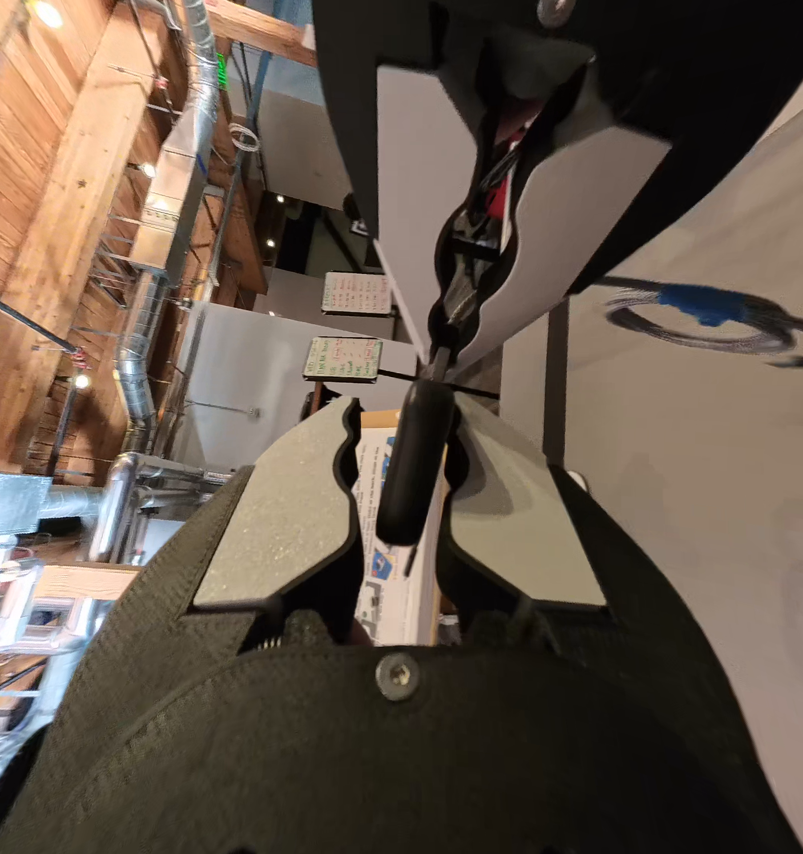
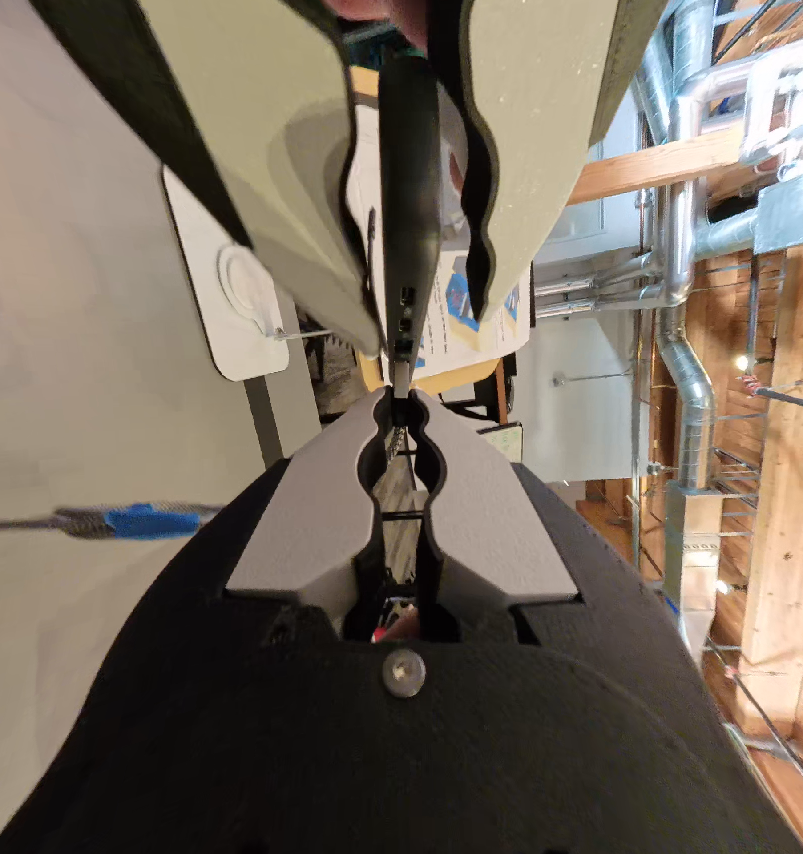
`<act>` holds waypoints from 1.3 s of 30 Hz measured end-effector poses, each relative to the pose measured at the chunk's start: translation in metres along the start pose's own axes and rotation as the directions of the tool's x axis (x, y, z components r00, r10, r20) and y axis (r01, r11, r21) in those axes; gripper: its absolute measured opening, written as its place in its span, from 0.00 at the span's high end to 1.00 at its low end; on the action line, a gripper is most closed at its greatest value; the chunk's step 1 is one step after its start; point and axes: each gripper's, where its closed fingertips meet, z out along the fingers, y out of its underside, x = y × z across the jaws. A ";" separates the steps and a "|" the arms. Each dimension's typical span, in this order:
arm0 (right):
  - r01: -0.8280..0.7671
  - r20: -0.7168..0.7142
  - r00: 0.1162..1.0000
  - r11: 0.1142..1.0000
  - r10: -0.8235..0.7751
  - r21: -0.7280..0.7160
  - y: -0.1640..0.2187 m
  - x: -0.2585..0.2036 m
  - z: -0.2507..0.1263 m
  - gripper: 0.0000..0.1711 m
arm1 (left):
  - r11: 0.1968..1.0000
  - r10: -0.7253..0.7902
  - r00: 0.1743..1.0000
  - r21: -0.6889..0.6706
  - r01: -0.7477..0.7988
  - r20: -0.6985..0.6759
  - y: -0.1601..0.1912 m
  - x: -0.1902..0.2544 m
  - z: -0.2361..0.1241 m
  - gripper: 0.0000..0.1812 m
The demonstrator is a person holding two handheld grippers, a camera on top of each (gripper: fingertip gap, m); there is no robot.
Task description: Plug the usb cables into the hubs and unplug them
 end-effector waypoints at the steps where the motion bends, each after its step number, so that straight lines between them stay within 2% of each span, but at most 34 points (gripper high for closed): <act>1: 0.010 -0.005 1.000 1.000 -0.010 -0.004 0.001 0.000 0.000 0.99 | 1.000 0.020 1.000 -0.002 -0.020 0.003 0.002 0.001 0.000 0.83; 3: -0.001 -0.001 1.000 1.000 0.001 0.001 0.001 0.000 0.000 0.99 | 1.000 0.018 0.999 0.012 -0.018 -0.029 0.001 0.010 0.001 0.89; 7: 0.022 -0.060 0.998 0.998 -0.019 0.051 -0.004 0.007 -0.005 0.98 | 0.999 -0.006 1.000 0.053 0.005 0.010 -0.001 0.006 -0.002 0.90; 9: 0.042 -0.109 0.994 0.991 -0.028 0.127 -0.011 0.014 -0.012 0.96 | 0.996 -0.025 0.999 0.083 0.023 0.030 -0.003 0.000 -0.006 0.90; 13: -0.057 -0.024 0.998 0.965 0.065 0.257 -0.011 0.016 -0.027 0.87 | 0.981 -0.094 0.995 0.174 0.091 0.012 -0.008 -0.010 -0.016 0.90; 14: -0.089 0.024 0.996 0.949 0.085 0.302 -0.012 0.014 -0.031 0.84 | 0.974 -0.109 0.994 0.197 0.110 -0.017 -0.009 -0.009 -0.018 0.90; 16: -0.185 0.097 0.983 0.889 0.159 0.419 -0.018 0.017 -0.043 0.83 | 0.961 -0.148 0.988 0.230 0.156 -0.052 -0.011 -0.009 -0.022 0.90; 18: -0.210 0.123 0.977 0.890 0.175 0.404 -0.012 0.018 -0.039 0.76 | 0.943 -0.147 0.982 0.282 0.175 -0.116 -0.017 -0.003 -0.027 0.90; 21: -0.158 0.133 0.985 0.893 0.112 0.421 -0.015 0.007 -0.031 0.79 | 0.931 -0.127 0.980 0.322 0.171 -0.154 -0.027 0.002 -0.030 0.90; 23: -0.136 0.125 0.988 0.888 0.090 0.440 -0.020 0.002 -0.027 0.86 | 0.919 -0.127 0.976 0.350 0.183 -0.177 -0.034 0.005 -0.032 0.91; 24: -0.122 0.111 0.991 0.887 0.080 0.445 -0.022 0.001 -0.026 0.93 | 0.911 -0.132 0.972 0.362 0.197 -0.194 -0.037 0.006 -0.034 0.91; 27: -0.085 0.094 0.994 0.897 0.049 0.434 -0.023 -0.002 -0.023 0.94 | 0.907 -0.128 0.968 0.369 0.201 -0.214 -0.036 0.009 -0.034 0.90; 32: -0.058 0.048 0.998 0.935 0.044 0.349 -0.016 0.005 -0.017 0.95 | 0.935 -0.136 0.976 0.304 0.183 -0.168 -0.026 0.006 -0.025 0.90; 34: -0.030 0.018 1.000 0.953 0.025 0.301 -0.012 0.008 -0.016 0.95 | 0.948 -0.154 0.981 0.262 0.180 -0.119 -0.023 0.000 -0.022 0.84; 39: -0.008 0.024 1.000 0.976 0.003 0.217 -0.008 0.007 -0.012 0.95 | 0.996 -0.053 0.997 0.065 0.057 -0.064 -0.007 0.004 -0.011 0.75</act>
